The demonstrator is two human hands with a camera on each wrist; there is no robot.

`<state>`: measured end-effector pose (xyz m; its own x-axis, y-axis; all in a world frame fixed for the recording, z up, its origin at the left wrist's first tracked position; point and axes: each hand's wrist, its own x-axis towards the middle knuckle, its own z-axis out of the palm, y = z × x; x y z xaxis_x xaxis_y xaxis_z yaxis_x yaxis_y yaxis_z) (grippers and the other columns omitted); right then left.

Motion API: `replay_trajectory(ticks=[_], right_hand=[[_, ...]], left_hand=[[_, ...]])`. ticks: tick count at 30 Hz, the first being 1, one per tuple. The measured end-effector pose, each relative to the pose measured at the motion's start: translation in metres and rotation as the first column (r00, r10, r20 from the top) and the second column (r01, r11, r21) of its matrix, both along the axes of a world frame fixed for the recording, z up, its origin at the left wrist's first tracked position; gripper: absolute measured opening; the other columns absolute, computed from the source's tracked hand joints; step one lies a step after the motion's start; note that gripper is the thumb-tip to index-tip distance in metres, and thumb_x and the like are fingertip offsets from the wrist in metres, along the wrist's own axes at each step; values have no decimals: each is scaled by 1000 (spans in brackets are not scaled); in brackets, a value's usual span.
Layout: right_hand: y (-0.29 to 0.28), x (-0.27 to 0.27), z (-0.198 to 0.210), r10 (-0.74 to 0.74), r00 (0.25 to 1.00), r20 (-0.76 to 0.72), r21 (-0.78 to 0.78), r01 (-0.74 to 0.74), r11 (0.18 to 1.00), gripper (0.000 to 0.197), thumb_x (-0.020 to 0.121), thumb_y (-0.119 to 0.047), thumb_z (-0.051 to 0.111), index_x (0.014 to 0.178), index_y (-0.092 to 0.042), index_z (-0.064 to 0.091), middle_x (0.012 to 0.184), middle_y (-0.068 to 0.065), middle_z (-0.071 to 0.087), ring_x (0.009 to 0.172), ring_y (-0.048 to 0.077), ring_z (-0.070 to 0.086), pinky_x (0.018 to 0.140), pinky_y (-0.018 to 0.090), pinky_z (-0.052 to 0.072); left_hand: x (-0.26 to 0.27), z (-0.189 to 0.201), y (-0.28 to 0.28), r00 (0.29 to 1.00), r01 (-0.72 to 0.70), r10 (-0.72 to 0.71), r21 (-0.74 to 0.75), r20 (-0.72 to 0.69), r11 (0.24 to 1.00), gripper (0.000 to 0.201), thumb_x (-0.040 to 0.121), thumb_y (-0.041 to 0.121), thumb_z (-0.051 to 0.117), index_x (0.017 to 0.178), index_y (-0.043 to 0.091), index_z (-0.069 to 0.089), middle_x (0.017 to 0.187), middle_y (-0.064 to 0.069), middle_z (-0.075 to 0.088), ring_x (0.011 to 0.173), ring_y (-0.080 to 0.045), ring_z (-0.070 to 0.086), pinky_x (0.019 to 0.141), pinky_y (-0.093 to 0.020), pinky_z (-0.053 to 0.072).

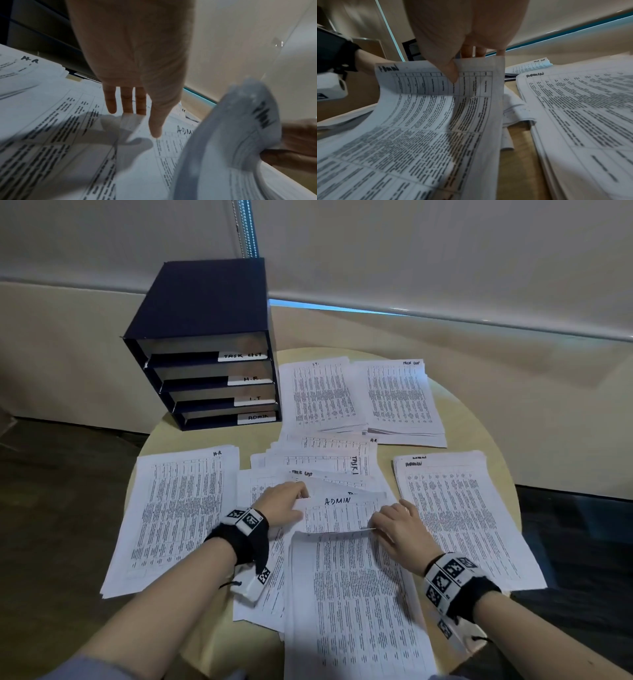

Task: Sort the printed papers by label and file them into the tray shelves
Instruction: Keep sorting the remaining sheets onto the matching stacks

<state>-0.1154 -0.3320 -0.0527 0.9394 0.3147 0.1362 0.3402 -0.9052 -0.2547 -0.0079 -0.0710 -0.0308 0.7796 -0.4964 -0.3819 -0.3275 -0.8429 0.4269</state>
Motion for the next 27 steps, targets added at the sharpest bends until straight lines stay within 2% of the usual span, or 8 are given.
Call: replay_trajectory(ticks=[3, 7, 10, 13, 15, 18, 22, 27], right_hand=[[0, 1, 3, -36, 999, 3, 23, 36, 999, 9, 79, -19, 70, 81, -22, 61, 84, -7, 58, 82, 15, 57, 92, 48, 45], [3, 6, 10, -71, 997, -1, -1, 71, 997, 10, 75, -22, 68, 82, -20, 61, 117, 4, 59, 110, 26, 54, 95, 50, 44], [8, 8, 11, -45, 999, -23, -44, 44, 998, 12, 75, -25, 69, 84, -23, 62, 126, 1, 58, 119, 27, 51, 101, 55, 36], [9, 5, 9, -15, 996, -91, -38, 11, 999, 3, 82, -25, 64, 83, -25, 62, 94, -10, 65, 98, 15, 60, 107, 55, 30], [7, -1, 8, -13, 997, -77, -28, 11, 1000, 8, 83, -20, 65, 79, -23, 59, 80, -12, 59, 82, 12, 59, 107, 49, 30], [3, -9, 12, -20, 999, -34, 21, 21, 1000, 12, 83, -16, 61, 76, -22, 53, 73, -11, 53, 71, 13, 57, 102, 40, 34], [-9, -14, 16, -61, 998, -7, 75, 61, 995, 16, 78, -10, 69, 77, -20, 56, 72, -10, 55, 67, 12, 57, 95, 41, 40], [-16, -13, 19, -89, 996, -25, 122, 92, 988, 11, 82, -10, 66, 81, -19, 59, 75, -9, 59, 69, 12, 57, 89, 34, 41]], left_hand=[[1, 2, -4, 998, -24, 25, -23, 61, 999, 11, 81, 15, 67, 79, 20, 57, 80, 3, 58, 75, -16, 51, 62, -28, 36], [-6, 7, -3, 999, 13, -8, -112, 47, 994, 24, 84, 20, 71, 65, 21, 57, 65, 6, 54, 64, -12, 48, 57, -22, 34], [-16, 12, -2, 994, 106, -106, -160, 9, 981, 17, 87, 28, 69, 77, 14, 69, 75, 2, 65, 69, -11, 56, 66, -22, 45], [-24, 12, 1, 985, 150, -163, -192, -52, 970, 25, 90, 36, 64, 83, 13, 71, 78, 2, 68, 73, -13, 61, 73, -27, 50], [-22, 11, 3, 994, 48, -72, -254, -84, 966, 34, 95, 42, 54, 82, 14, 69, 79, 3, 68, 72, -12, 60, 73, -26, 48], [-7, 5, 4, 983, -173, 146, -310, -109, 935, 34, 102, 35, 40, 109, 15, 66, 110, -1, 66, 102, -18, 61, 95, -34, 46], [19, -11, -1, 987, 17, -18, 10, 157, 1000, 44, 100, 22, 41, 144, 16, 37, 145, -7, 38, 128, -27, 35, 105, -43, 36], [30, -16, -14, 971, 57, -112, 251, 211, 966, 59, 94, 24, 50, 148, 20, 25, 154, -11, 21, 139, -31, 21, 111, -50, 27]])
